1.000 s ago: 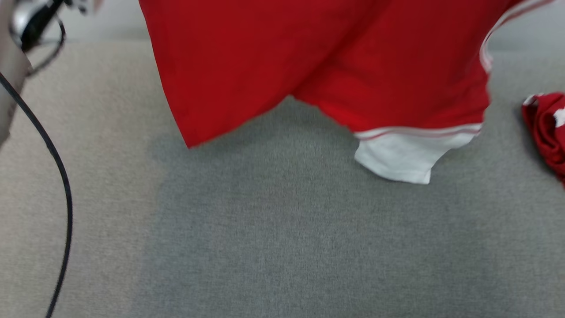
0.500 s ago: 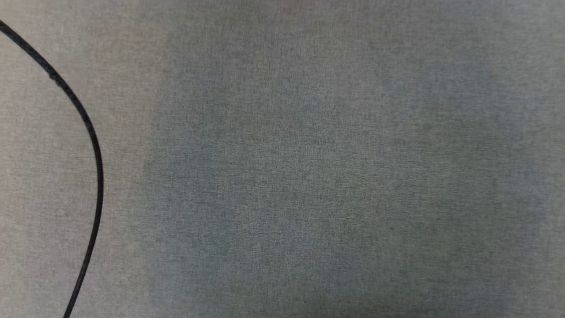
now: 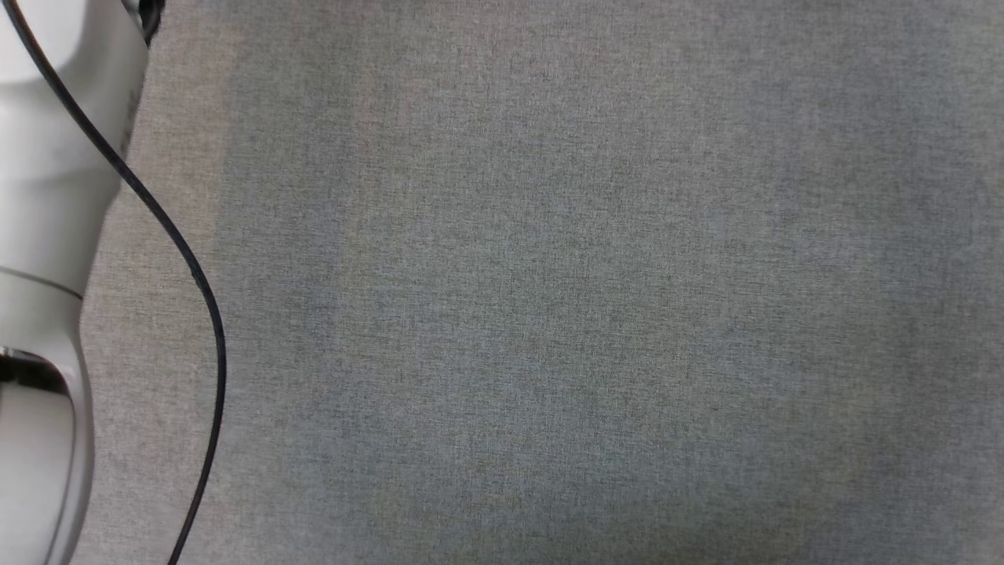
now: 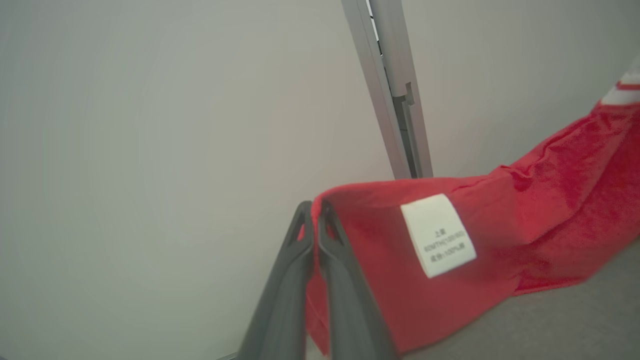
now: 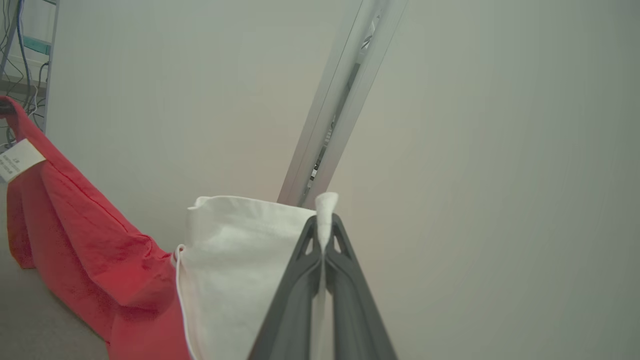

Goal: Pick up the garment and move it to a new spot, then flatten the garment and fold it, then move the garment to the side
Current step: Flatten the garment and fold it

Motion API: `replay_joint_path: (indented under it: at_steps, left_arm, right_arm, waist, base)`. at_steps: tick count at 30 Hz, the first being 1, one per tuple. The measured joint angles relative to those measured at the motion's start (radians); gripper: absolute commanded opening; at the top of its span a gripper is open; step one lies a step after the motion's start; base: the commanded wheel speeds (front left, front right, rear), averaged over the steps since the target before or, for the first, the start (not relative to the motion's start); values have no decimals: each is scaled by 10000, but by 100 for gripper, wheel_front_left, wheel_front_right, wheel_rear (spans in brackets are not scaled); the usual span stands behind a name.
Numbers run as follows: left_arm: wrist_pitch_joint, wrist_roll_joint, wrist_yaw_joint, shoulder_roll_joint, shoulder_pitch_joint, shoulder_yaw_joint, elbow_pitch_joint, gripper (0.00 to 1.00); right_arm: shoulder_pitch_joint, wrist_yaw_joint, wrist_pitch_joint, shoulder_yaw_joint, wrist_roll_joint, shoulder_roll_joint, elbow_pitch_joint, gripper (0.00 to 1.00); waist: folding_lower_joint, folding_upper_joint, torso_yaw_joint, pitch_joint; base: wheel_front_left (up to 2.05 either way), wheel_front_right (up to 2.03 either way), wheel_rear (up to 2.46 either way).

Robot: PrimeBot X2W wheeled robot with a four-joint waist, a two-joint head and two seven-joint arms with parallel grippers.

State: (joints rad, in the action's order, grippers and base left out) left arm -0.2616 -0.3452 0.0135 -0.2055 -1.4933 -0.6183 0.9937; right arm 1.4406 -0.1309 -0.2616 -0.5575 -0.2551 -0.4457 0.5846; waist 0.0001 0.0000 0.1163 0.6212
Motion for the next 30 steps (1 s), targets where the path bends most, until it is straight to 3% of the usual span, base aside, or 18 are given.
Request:
replay_joint_path:
  at_steps: [5, 11, 19, 30]
  left_arm:
    - [0, 407, -54, -15, 988, -228, 242, 0]
    - [0, 679, -360, -8, 1887, -485, 696, 0]
    - [0, 976, -1018, 88, 3101, -1183, 1944, 0]
    - [4, 1350, -1404, 69, 5032, -2431, 2631, 0]
  right_arm:
    - [-1354, 0, 0, -75, -600, -207, -201, 0]
    - [-2882, 0, 0, -849, -1492, -577, -290, 0]
    - [-4367, 0, 0, -2918, -3078, -1200, -410, 0]
    - [-5400, 0, 2, -5910, -5776, -1737, -121, 0]
  waist:
    - [0, 1, -25, -416]
    - [-1, 0, -42, -1208]
    - [0, 0, -47, -2458]
    - [-1, 0, -82, -3944]
  base:
    - [0, 0, 0]
    - [0, 0, 0]
    - [0, 0, 0]
    - [0, 0, 0]
